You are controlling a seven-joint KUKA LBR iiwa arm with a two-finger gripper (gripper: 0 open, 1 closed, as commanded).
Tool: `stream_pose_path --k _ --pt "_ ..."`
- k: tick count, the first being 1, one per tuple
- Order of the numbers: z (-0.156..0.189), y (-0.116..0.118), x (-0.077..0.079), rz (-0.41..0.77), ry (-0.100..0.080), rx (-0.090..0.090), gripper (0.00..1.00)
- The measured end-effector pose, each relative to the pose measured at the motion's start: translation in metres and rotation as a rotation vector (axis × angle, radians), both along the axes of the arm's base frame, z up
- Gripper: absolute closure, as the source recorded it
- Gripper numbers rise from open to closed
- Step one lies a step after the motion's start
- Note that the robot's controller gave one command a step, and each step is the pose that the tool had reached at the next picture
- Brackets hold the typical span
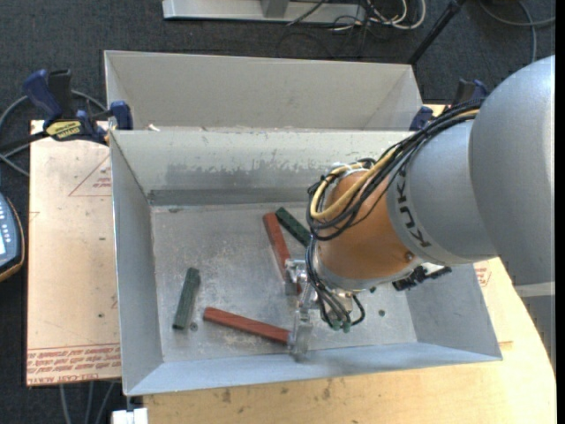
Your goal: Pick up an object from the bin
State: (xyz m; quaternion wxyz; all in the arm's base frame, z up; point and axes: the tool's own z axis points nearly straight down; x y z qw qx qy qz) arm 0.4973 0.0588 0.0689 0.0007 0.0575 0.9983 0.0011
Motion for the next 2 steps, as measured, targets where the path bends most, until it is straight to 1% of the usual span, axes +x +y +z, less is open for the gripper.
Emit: stream_pose_path --k 1,2 --pt "0.061 0.114 0.007 -0.096 -0.004 0.005 0.00" --pt "-0.001 0.064 0.053 -0.064 0.000 -0.002 0.00"
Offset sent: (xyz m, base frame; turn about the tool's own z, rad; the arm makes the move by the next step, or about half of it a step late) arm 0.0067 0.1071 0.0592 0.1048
